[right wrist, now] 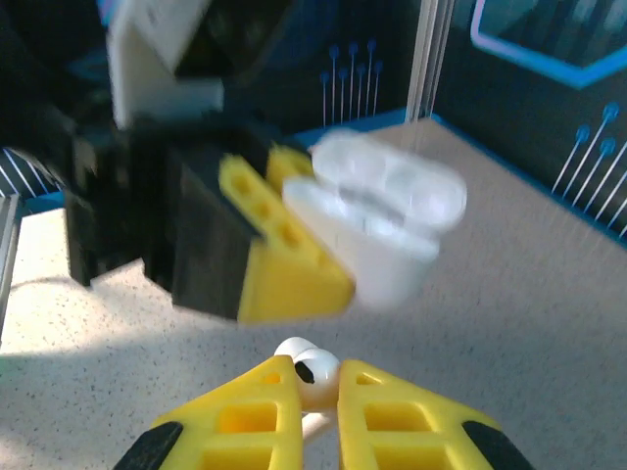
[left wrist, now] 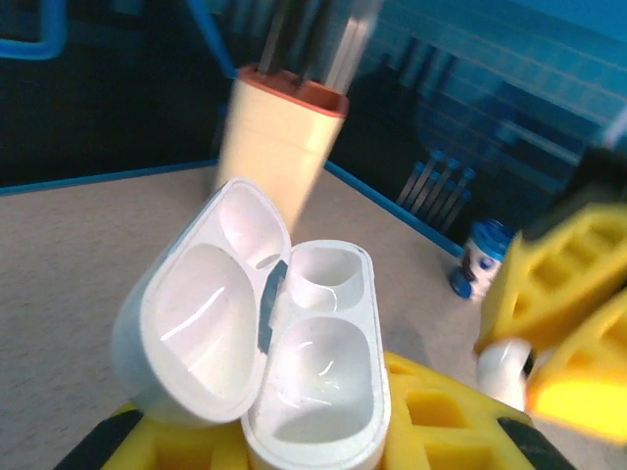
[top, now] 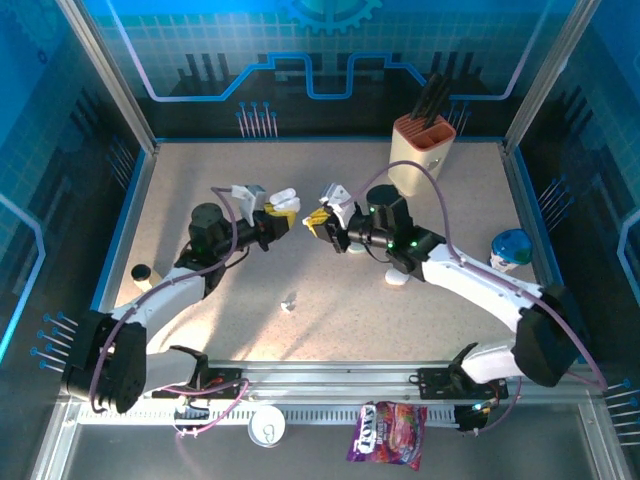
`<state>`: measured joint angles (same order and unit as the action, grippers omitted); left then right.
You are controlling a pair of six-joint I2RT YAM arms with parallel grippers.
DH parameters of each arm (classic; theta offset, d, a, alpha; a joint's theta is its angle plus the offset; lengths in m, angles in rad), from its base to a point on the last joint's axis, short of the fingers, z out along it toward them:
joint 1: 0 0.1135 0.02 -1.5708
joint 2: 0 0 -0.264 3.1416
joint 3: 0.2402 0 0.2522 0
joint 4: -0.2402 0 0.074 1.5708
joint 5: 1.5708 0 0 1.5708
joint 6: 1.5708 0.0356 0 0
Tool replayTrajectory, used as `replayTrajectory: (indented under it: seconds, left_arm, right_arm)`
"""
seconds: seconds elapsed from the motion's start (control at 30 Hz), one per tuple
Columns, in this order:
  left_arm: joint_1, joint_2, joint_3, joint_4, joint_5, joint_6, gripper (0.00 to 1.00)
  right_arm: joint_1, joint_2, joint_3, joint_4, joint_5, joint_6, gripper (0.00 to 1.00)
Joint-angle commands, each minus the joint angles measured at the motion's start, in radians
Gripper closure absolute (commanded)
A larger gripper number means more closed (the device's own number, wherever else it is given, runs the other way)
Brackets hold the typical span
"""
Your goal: Insert the wireless bluetooth earbuds into the charging case
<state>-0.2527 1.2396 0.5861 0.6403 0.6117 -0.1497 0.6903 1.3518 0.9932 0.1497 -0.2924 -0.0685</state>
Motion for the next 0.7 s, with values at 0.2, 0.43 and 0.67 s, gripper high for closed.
replayTrajectory:
  seconds: [0.2, 0.43, 0.67]
  left_arm:
    - [-0.056, 0.033, 0.003, 0.026, 0.263, 0.199, 0.90]
    - [-0.080, 0.034, 0.008, 0.022, 0.364, 0.206, 0.88]
    - [-0.080, 0.012, 0.006, 0.019, 0.334, 0.208, 0.93]
  right_arm:
    - [-0.022, -0.098, 0.016, -0.049, -0.078, -0.087, 0.87]
    - [-0.032, -0.079, 0.031, -0.073, -0.090, -0.102, 0.87]
    - [-0.046, -0.077, 0.021, -0.084, -0.109, -0.102, 0.88]
